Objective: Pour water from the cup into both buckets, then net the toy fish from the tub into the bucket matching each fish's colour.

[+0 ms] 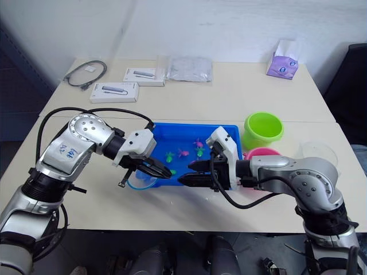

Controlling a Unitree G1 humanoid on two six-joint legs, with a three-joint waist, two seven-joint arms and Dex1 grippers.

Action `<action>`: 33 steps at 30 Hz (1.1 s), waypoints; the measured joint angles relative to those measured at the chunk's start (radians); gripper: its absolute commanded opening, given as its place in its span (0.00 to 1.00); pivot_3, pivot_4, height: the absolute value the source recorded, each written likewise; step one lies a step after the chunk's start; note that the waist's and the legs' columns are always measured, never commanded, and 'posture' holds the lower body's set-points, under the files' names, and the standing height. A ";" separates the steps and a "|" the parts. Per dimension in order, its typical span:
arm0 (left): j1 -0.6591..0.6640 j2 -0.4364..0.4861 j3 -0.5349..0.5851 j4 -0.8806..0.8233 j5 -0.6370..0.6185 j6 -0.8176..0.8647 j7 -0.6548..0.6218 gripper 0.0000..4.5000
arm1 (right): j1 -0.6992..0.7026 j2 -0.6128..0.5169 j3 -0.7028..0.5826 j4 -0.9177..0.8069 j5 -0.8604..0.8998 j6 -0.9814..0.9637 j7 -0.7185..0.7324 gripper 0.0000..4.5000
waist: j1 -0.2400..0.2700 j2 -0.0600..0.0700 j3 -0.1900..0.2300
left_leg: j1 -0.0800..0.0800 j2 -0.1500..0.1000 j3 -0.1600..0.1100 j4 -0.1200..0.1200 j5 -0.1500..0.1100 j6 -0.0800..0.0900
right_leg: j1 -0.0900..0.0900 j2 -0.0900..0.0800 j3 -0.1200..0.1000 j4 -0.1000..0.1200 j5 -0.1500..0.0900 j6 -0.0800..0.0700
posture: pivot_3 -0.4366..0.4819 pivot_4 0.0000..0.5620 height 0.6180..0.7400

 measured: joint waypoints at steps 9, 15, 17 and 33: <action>0.006 -0.015 0.010 0.007 0.000 -0.004 0.017 0.00 | -0.008 -0.008 -0.004 0.013 0.016 0.015 0.022 0.01 | 0.000 0.000 0.000 | 0.000 0.000 0.000 0.001 0.000 0.000 | 0.000 0.000 0.000 0.001 0.000 0.000 | 0.48 0.27 1.00; 0.012 -0.099 0.142 0.022 -0.126 0.015 0.058 0.50 | 0.001 -0.010 -0.010 -0.011 -0.032 -0.047 0.081 0.00 | 0.001 0.000 0.000 | -0.002 0.000 -0.001 0.004 0.000 0.000 | 0.000 0.000 0.000 0.002 0.000 0.000 | 0.48 0.27 1.00; 0.009 -0.090 0.221 0.079 -0.157 -0.012 0.070 0.68 | 0.018 -0.053 -0.019 -0.034 -0.085 -0.098 0.121 0.00 | 0.000 0.000 0.000 | -0.001 0.001 -0.001 0.005 0.000 0.000 | 0.000 0.000 0.000 0.002 0.000 0.000 | 0.48 0.27 1.00; 0.351 -0.008 0.468 0.162 -0.189 -0.082 0.194 0.98 | 0.294 -0.390 -0.088 -0.051 -0.867 -0.721 0.311 0.00 | 0.005 -0.001 0.000 | -0.001 0.000 -0.001 0.010 -0.001 0.000 | 0.001 -0.001 0.001 0.003 0.001 0.001 | 0.48 0.27 1.00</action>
